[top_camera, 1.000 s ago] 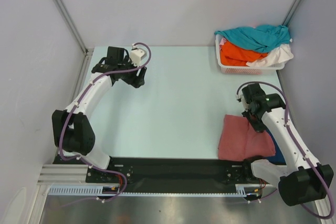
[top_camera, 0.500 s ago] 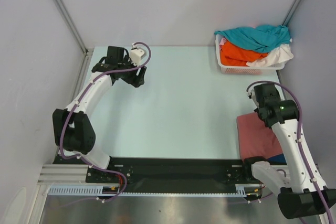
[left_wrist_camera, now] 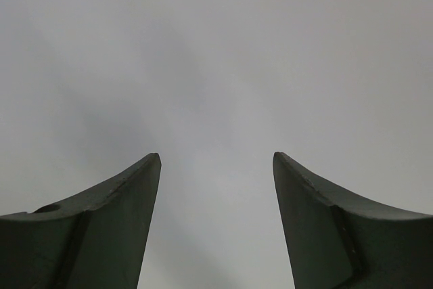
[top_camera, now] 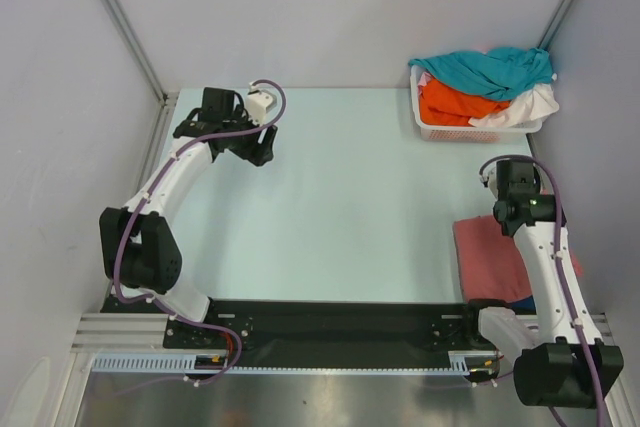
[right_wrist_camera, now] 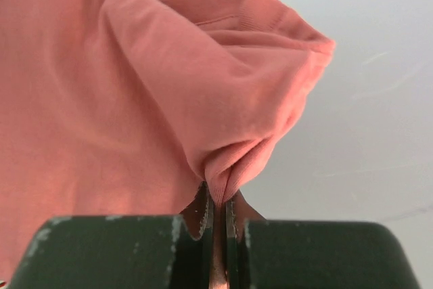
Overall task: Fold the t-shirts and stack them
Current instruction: Neatly place the folded tshirt to the corner
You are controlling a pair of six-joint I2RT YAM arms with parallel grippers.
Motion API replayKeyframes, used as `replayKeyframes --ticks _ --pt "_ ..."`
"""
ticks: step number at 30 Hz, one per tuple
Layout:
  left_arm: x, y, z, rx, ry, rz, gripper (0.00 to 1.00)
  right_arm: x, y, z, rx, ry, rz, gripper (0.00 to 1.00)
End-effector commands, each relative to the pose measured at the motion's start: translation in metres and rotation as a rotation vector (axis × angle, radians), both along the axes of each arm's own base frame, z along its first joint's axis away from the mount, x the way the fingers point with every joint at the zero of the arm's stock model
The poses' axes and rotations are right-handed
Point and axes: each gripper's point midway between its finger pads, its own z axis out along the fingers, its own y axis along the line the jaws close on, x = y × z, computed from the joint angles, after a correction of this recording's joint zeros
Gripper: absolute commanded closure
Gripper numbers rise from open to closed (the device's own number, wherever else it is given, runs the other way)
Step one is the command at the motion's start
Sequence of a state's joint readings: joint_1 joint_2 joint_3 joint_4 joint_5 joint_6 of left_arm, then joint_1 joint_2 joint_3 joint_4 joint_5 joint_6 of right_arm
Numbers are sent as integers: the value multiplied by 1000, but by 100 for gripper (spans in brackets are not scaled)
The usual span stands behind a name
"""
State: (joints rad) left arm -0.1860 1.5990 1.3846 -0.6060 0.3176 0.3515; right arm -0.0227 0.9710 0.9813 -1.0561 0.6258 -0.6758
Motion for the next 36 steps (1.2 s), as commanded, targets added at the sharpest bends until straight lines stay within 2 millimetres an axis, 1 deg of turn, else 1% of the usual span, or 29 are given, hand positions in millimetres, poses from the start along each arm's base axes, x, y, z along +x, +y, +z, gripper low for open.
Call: replayKeyframes --ticks 1,3,5,6,8,9,11,13,15,16,18,22,25,26,28,29,31,32,33,34,35,36 --pt "15 4 22 -8 -79 1 27 2 -17 0 -112 92 67 100" --pt "15 3 24 -10 -82 0 27 -3 -23 -10 -120 97 40 100" --pt "15 3 24 -13 -81 1 27 -7 -33 -10 -159 90 9 100" --pt "14 2 24 -15 -79 -3 27 -7 -38 -13 -174 72 -13 100" --pt "14 2 23 -17 -77 -3 27 -5 -44 -15 -192 53 -12 100" --pt "15 3 23 -16 -79 -3 27 -3 -46 -20 -194 36 -10 100" --pt "14 3 21 -15 -73 -1 27 0 -51 -23 -206 17 -15 100" --pt "14 3 22 -14 -74 1 27 -3 -55 -33 -215 34 -21 100" --pt "14 5 23 -12 -78 4 27 2 -57 -33 -218 9 -14 100" --pt "14 7 23 -10 -76 8 27 5 -59 -36 -217 0 -16 100" --pt "15 7 23 -9 -76 9 27 6 -63 -39 -228 -1 -16 100" --pt "15 10 23 -6 -76 13 27 6 -65 -50 -239 25 -11 100" --pt "15 11 22 -5 -73 17 27 2 -68 -60 -244 33 -24 96" --pt "15 11 22 -5 -74 18 27 0 -68 -62 -244 33 -29 90" --pt "15 13 21 -4 -71 23 27 -4 -67 -67 -240 42 -35 82" --pt "14 13 21 -5 -70 22 27 -6 -67 -68 -239 38 -44 70" --pt "14 15 21 -2 -69 25 27 -11 -69 -70 -242 34 -71 54" --pt "14 15 21 -1 -67 26 27 -12 -71 -69 -247 16 -89 34" --pt "14 16 21 -2 -67 28 27 -13 -73 -67 -254 -1 -104 26" --pt "14 16 21 -3 -69 27 27 -14 -76 -60 -267 -29 -131 21" --pt "14 17 22 -2 -73 28 27 -10 -79 -51 -277 -84 -157 16" --pt "14 17 23 -2 -73 28 27 -8 -80 -43 -269 -148 -196 14"
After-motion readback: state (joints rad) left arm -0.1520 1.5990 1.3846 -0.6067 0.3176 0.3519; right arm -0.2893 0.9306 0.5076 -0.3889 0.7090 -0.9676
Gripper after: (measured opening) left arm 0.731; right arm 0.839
